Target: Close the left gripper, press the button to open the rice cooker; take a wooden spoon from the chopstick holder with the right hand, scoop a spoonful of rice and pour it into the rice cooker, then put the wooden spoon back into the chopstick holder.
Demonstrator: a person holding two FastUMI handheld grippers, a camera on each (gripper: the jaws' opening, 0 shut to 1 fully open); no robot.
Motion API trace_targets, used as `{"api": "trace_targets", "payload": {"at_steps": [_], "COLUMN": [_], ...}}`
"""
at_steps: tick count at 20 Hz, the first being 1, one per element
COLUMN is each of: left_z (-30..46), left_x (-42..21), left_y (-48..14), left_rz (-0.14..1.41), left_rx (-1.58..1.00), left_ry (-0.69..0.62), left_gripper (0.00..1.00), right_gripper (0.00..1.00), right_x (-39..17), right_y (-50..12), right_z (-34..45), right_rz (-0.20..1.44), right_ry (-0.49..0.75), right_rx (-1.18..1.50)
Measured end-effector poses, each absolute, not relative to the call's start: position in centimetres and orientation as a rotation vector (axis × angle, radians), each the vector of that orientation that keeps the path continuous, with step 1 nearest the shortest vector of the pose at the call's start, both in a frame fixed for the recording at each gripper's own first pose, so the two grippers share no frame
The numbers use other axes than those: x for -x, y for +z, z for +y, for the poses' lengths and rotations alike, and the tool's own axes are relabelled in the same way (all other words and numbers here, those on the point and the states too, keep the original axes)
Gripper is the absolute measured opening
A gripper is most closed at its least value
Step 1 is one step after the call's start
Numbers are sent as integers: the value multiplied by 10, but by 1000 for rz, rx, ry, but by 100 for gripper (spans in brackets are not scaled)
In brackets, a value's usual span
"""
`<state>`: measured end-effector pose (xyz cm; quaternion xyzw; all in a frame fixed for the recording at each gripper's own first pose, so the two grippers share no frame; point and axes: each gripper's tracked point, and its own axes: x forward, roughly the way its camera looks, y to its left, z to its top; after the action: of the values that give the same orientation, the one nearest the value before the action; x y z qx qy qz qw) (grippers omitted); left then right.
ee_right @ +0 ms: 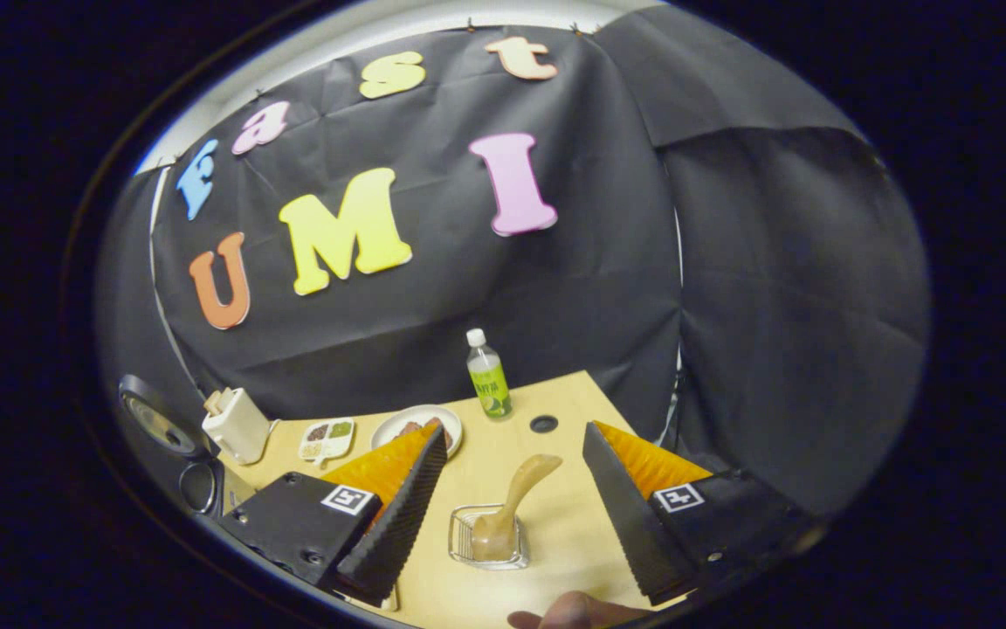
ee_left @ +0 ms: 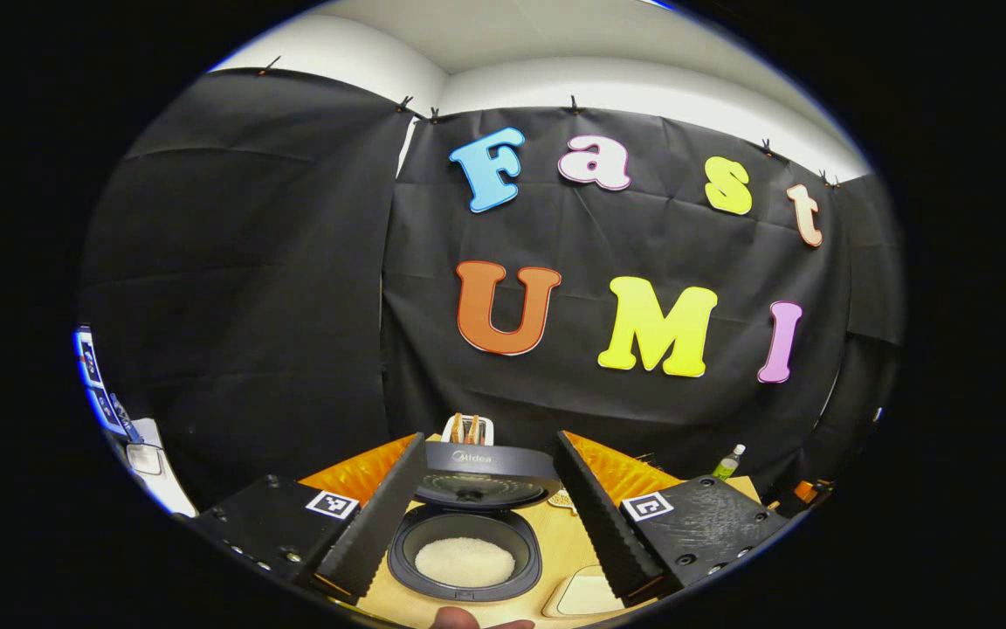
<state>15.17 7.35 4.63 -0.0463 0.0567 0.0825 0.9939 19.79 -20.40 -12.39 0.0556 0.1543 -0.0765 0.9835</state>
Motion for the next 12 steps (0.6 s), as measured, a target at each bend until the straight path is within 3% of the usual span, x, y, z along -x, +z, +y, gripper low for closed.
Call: {"api": "trace_targets", "payload": {"at_steps": [1,2,5,7,8,9,10,11,12], "left_z": [75,79,82,88,90,93,95,96,96], "left_x": [-160,-169,-196,-212,-218,-224,-230,-236,-243], "left_y": [47,48,41,31,27,22,20,15,10], "left_rz": [113,112,123,150,164,176,187,203,220], "left_rx": [92,93,91,70,62,56,52,54,63], "left_ry": [167,171,161,161,164,172,181,179,175], "left_gripper": [95,95,95,95,95,94,95,95,95], "right_gripper": [93,100,93,94,100,93,100,94,100], "right_x": [-192,-184,-164,-152,-148,-142,-135,-129,-124], "right_y": [-110,-98,-84,-87,-86,-85,-88,-90,-90], "right_z": [-201,-198,-177,-171,-172,-174,-173,-175,-176], "right_rz": [284,261,236,245,241,234,237,238,238], "right_ry": [-143,-136,-87,-63,-67,-74,-78,-88,-95], "right_rx": [-84,-69,-99,-118,-116,-114,-104,-98,-92]}}
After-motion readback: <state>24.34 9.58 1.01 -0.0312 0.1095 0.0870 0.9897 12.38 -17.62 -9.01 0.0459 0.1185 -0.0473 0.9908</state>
